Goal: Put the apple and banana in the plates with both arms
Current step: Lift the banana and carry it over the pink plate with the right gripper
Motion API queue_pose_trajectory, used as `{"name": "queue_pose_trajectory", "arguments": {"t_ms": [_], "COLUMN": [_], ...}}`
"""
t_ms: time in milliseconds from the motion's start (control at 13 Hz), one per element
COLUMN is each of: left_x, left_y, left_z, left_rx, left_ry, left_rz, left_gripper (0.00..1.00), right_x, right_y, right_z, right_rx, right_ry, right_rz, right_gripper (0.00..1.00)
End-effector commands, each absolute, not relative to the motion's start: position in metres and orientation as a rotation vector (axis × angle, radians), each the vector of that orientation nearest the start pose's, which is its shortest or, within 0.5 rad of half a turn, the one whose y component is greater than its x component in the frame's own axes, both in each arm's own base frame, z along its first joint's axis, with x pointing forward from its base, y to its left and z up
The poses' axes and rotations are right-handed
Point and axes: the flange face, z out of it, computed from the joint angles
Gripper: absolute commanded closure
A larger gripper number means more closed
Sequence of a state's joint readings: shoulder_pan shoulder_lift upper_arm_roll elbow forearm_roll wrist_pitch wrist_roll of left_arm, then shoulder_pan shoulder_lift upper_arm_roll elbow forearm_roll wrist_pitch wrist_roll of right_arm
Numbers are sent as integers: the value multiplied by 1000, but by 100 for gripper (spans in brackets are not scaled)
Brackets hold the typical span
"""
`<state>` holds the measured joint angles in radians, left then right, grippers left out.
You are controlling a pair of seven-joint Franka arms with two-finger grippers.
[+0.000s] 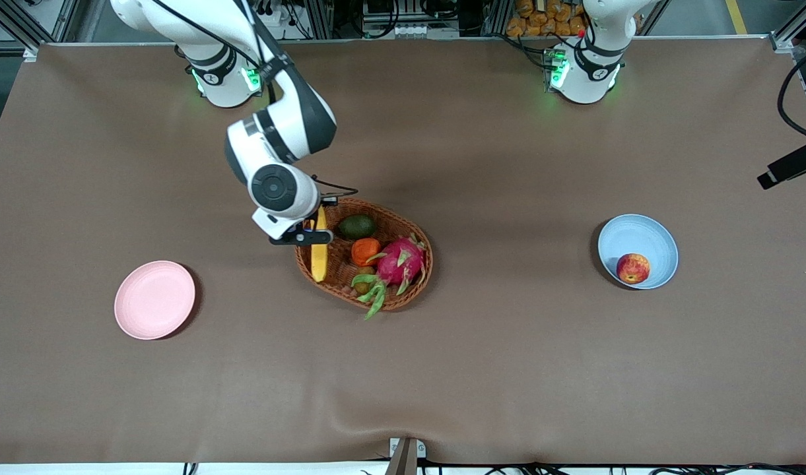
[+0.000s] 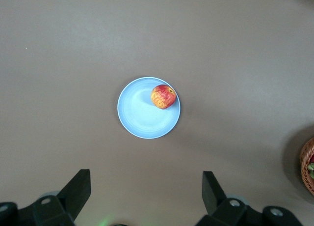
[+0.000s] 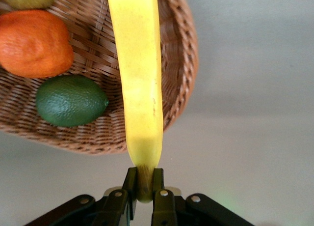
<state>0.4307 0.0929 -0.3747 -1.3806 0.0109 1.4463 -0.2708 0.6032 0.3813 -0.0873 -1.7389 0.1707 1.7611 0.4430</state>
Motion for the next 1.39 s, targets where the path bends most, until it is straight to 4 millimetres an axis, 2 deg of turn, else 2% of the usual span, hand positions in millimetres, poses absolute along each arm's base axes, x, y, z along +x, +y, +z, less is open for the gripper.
{"name": "queue_pose_trajectory", "arguments": {"t_ms": [0, 77, 309, 386, 463, 540, 617, 695, 772, 849, 926, 1080, 1312], "left_x": [559, 558, 559, 561, 562, 558, 547, 542, 536, 530, 526, 524, 523], "left_y": [50, 58, 58, 56, 41, 43, 49, 54, 55, 53, 47, 34, 23], "left_z": [663, 663, 663, 666, 669, 673, 685, 687, 690, 690, 691, 685, 678], "left_rx": [-3106, -3103, -3108, -3114, -3115, -3098, -3090, -3092, -3091, -3089, -3091, -3095, -3094], "left_ry": [-484, -498, -519, -507, -481, -474, -471, -468, -470, -468, -451, -404, -363], "left_rz": [27, 27, 18, -14, -40, -46, -59, -45, -37, -21, -18, 3, 19], "left_gripper": [0, 0, 0, 0, 0, 0, 0, 0, 0, 0, 0, 0, 0], "right_x": [537, 546, 578, 585, 594, 599, 603, 606, 609, 611, 613, 621, 627], "right_y": [297, 281, 204, 182, 147, 120, 97, 72, 44, 24, -7, -50, -93], "right_z": [379, 383, 392, 395, 397, 396, 394, 390, 389, 387, 385, 364, 330], "right_rx": [-3112, -3103, -3076, -3080, -3075, -3060, -3052, -3040, -3025, -3016, -2999, -2983, -2974], "right_ry": [48, 88, 219, 225, 238, 218, 244, 298, 325, 266, 245, 168, 104], "right_rz": [593, 576, 538, 524, 512, 516, 520, 526, 524, 518, 508, 482, 444], "right_gripper": [100, 100, 100, 100, 100, 100, 100, 100, 100, 100, 100, 100, 100]}}
